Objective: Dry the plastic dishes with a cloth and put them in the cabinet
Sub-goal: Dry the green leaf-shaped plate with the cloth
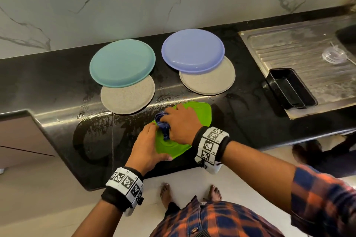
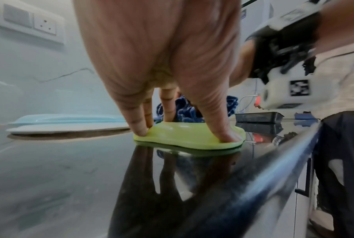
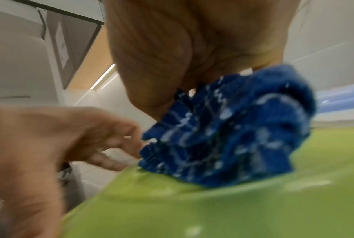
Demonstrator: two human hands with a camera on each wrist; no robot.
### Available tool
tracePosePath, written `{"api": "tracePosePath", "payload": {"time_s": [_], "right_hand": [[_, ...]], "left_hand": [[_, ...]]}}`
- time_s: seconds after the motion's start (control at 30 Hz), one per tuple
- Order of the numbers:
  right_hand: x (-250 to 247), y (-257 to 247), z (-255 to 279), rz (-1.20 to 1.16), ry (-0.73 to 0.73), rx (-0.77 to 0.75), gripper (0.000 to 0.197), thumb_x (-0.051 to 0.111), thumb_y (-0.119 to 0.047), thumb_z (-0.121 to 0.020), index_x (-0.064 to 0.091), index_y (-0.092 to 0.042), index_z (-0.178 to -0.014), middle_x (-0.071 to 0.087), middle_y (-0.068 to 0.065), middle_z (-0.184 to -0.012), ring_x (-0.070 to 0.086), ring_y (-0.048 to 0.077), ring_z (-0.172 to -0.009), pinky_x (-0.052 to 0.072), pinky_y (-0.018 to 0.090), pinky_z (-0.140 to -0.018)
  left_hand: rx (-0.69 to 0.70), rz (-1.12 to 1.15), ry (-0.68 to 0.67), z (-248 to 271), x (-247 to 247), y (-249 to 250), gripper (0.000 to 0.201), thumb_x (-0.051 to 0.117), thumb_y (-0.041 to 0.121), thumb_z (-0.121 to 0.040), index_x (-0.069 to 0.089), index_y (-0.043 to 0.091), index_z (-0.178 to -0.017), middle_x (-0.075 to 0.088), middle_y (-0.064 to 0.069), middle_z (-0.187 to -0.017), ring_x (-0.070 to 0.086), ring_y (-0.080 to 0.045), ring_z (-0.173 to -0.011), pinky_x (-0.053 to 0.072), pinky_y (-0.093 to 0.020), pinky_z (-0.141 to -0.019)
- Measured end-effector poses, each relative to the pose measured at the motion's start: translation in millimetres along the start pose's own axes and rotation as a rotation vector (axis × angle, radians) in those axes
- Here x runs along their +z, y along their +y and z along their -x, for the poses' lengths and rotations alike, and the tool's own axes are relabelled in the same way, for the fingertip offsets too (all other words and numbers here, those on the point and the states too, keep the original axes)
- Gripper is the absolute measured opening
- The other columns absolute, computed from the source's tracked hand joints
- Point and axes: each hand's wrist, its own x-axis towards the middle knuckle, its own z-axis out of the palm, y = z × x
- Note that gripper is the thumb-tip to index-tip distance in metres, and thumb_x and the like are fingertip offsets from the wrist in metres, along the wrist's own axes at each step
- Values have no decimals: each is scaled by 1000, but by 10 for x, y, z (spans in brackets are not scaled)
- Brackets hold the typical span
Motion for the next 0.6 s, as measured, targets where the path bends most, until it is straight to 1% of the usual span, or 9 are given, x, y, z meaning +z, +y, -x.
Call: {"api": "tracePosePath", "payload": {"time_s": [0.07,0.13,0.2,0.27,0.33,0.37,0.47,0.53,0.6], "right_hand": [[-71,90,-70,-53,-1,15,42,64,-40,-81,64,-38,-123,59,-6,-120,53,28,-111,42,38,-80],[-160,293,-152,-115,-9,108,37,64,-38,-77,68,-37,-114,64,-3,-112,57,31,-108,43,36,-76],[-216,441,-196,-132,-21,188,37,64,-38,-75,69,-37,-112,65,-2,-112,57,33,-109,47,39,-79],[-221,399,-228,-113,-57,199,39,67,-39,-76,68,-35,-115,63,-2,-115,54,34,-110,47,41,-84],[-198,197,-264,-55,-83,128,40,69,-40,-77,67,-33,-116,61,-1,-117,53,33,-111,47,41,-85],[-185,73,-281,-39,-91,69,40,70,-40,-77,67,-33,-116,61,-1,-117,53,32,-110,48,40,-85],[-169,-150,-335,-24,-112,-95,42,69,-36,-78,66,-35,-120,62,-3,-118,54,29,-111,51,41,-85],[-187,-116,-362,-44,-122,-136,46,68,-32,-78,65,-38,-123,64,-5,-120,55,27,-112,50,39,-85],[-219,14,-355,-68,-126,-128,50,66,-28,-77,63,-42,-125,65,-6,-121,57,26,-112,50,39,-85]], "left_hand": [[38,-56,15,35,31,-12,90,94,45,-50,54,11,-122,43,-6,-132,47,-25,-118,41,-33,-98],[73,-107,54,111,96,-22,74,92,46,-56,59,9,-111,47,-8,-124,49,-29,-109,43,-36,-92],[99,-126,93,199,161,-17,64,88,42,-65,61,8,-112,49,-9,-126,51,-31,-107,44,-38,-90],[108,-129,113,258,206,-14,63,85,39,-72,60,7,-120,48,-11,-135,52,-32,-112,45,-40,-94],[107,-127,114,271,214,-12,64,83,38,-75,59,7,-126,48,-11,-140,52,-32,-116,44,-39,-97],[104,-119,109,273,208,-12,63,83,38,-75,59,7,-125,49,-11,-140,52,-31,-116,44,-39,-97],[100,-121,90,252,182,11,55,82,40,-75,61,10,-116,49,-6,-134,52,-27,-107,45,-36,-89],[103,-150,71,244,165,28,53,81,43,-76,61,10,-113,49,-6,-130,52,-26,-104,46,-36,-87],[108,-178,53,236,149,46,58,80,43,-77,61,7,-118,49,-8,-129,53,-29,-107,46,-38,-91]]}}
